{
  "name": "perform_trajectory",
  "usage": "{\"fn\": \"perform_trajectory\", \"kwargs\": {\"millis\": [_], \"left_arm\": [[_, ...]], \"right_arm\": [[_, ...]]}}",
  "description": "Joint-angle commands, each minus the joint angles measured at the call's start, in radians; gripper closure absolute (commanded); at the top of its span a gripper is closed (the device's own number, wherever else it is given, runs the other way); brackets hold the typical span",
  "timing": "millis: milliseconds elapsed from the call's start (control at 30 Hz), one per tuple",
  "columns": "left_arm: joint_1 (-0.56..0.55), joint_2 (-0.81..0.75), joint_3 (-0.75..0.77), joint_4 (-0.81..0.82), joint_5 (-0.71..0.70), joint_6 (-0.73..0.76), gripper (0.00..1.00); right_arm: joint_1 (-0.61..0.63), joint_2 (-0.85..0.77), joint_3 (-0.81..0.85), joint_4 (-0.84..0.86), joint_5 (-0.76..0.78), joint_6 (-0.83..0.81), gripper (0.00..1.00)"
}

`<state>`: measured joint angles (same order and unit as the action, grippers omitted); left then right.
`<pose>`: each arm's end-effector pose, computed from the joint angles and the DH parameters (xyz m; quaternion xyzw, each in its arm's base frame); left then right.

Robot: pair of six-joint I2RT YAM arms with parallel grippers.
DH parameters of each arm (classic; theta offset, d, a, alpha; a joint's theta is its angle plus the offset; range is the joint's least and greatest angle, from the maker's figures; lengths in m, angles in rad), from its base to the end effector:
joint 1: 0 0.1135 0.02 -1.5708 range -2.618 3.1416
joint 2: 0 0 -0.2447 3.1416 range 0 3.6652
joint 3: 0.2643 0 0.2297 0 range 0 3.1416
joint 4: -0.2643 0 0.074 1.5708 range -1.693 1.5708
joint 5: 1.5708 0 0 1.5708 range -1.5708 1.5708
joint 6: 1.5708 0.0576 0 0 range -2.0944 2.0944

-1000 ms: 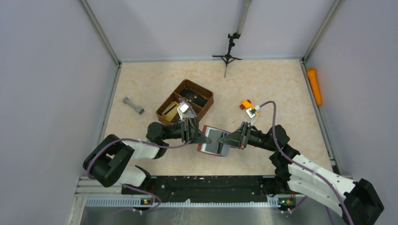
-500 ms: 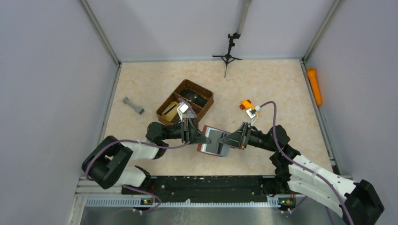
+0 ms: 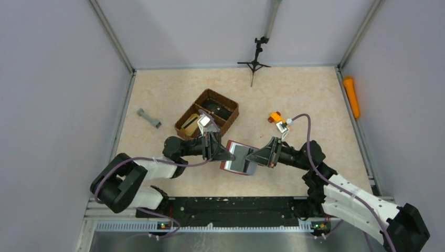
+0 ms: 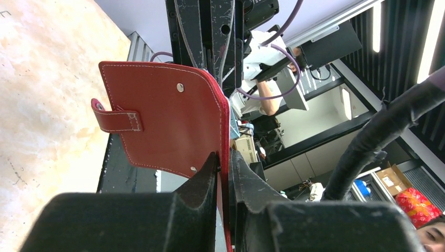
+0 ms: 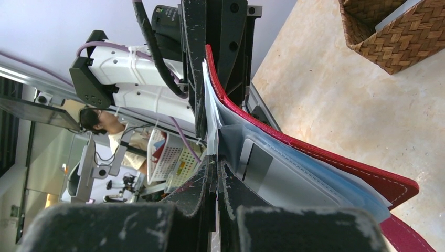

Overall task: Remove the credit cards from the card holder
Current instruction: Remove the credit card from the card holder.

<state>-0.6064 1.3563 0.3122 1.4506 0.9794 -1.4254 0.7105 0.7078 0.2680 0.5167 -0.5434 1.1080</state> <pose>0.1607 -0.1696 0.2330 0.1672 0.6015 -0.7628 0.1685 0.1194 0.1421 0.2420 -0.0638 0.6805 0.6697 0.2904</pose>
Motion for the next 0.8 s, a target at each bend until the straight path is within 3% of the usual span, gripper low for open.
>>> {"fn": "perform_trajectory", "kwargs": {"millis": [0,433,767], "left_arm": [[0.006,-0.033,0.013,0.089,-0.007,0.000,0.88],[0.048,-0.060,-0.003,0.076,-0.004,-0.004,0.88],[0.162,-0.126,-0.051,-0.029,0.065,0.005,0.90]], "right_arm": [[-0.021,-0.019,0.010,0.006,0.004,-0.015,1.00],[-0.040,-0.037,-0.003,-0.012,0.000,-0.017,1.00],[-0.111,-0.035,0.033,-0.111,-0.027,-0.080,1.00]]}}
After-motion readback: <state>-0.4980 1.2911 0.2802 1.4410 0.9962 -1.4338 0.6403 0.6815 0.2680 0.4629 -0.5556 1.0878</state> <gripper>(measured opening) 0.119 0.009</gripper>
